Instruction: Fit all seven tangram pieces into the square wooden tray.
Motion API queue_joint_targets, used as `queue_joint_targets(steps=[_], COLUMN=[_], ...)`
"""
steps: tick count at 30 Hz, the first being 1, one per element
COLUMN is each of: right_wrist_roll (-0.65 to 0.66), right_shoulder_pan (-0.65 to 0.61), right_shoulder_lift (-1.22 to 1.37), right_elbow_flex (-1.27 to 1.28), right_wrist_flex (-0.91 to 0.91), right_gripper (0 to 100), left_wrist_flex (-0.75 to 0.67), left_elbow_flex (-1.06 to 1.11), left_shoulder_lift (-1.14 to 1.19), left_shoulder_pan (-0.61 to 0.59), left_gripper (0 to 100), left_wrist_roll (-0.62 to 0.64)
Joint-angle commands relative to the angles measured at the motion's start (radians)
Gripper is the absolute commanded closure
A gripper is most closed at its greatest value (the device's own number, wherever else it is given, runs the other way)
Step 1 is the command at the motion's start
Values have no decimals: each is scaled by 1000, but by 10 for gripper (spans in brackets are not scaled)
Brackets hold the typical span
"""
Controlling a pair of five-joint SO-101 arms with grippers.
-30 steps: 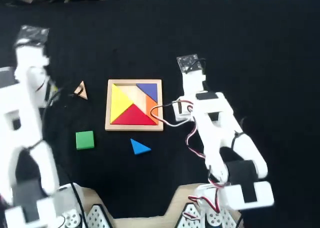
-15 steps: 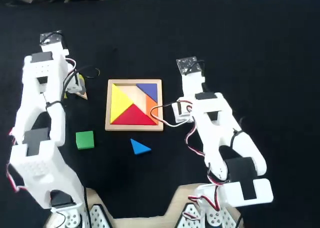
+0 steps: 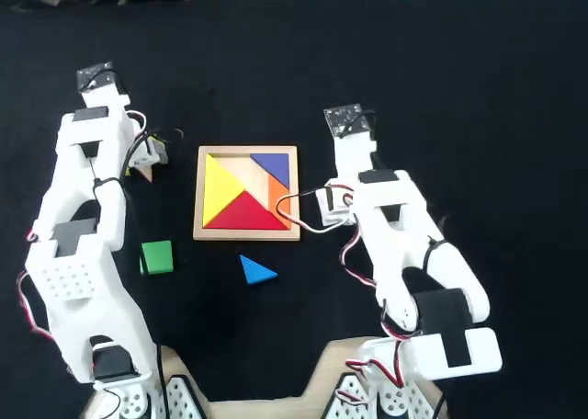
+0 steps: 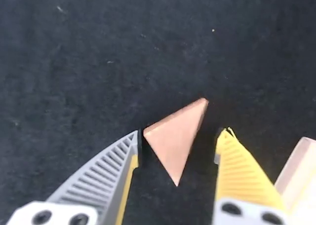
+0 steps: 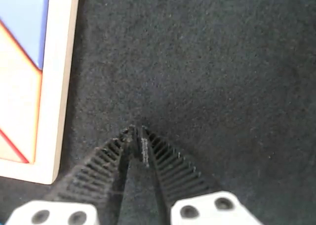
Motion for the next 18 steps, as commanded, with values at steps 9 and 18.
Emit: queue_joint_targets(steps=[9,18], right_wrist_roll=[-6,-6], right_shoulder_pan=[-17,-17], right_shoulder_lift=[-4,-4], right_elbow_flex=[-110,-110], right_wrist_flex=[-15,-15], right_gripper=[987,987], left_wrist_flex=[-8,-8], left_elbow_flex=[-94,-119], left_shoulder_lift=[-32,-31], left_shoulder_pan=[13,12], left_gripper=[747,748], left_wrist_roll=[-72,-255])
